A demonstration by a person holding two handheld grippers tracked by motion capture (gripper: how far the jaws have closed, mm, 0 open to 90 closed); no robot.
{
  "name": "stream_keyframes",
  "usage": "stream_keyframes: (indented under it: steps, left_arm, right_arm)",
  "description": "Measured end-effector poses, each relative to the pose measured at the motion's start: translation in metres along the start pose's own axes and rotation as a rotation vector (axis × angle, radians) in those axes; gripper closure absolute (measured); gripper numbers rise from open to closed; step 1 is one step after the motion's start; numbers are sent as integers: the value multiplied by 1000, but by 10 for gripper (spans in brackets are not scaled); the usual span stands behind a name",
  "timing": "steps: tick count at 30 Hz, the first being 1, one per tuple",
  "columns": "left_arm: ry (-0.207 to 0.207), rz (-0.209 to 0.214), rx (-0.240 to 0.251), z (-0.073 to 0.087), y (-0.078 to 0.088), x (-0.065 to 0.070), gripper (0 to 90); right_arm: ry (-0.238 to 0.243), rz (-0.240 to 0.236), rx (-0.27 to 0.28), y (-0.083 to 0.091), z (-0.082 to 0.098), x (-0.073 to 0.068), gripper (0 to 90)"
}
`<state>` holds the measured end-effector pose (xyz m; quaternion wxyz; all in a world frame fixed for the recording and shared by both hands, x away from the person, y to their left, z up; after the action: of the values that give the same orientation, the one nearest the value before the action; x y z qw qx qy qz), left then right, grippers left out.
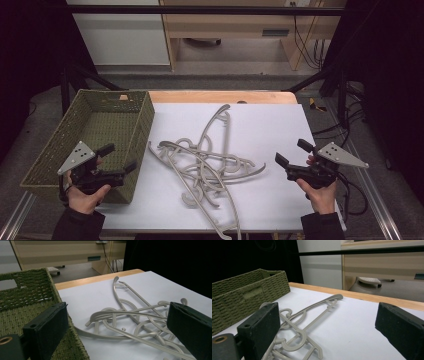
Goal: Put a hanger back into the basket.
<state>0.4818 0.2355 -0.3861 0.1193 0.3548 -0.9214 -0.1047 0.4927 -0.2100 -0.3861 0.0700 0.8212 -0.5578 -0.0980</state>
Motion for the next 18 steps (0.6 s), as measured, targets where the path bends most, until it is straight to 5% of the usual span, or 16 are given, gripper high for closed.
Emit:
stream_keyframes:
  steps: [11, 18]
  left_arm:
    - [3, -6, -1, 0, 3, -1, 35]
    - [-8, -8, -6, 0, 3, 0, 34]
  right_arm:
    - [41, -12, -53, 1, 2, -15, 72]
    - [103, -75, -165, -4, 15, -53, 92]
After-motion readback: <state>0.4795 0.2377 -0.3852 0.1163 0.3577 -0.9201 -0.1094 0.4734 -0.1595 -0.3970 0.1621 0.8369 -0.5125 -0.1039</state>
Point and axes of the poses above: each handheld gripper's, and its own axes: y roughly backward along the jaws, z roughly out of its underside, x roughly to its right, the point moved 10 cm from there along -y, roughly forward along the jaws, and after that the axes turned 12 degrees about z, right-handed, at the moved point
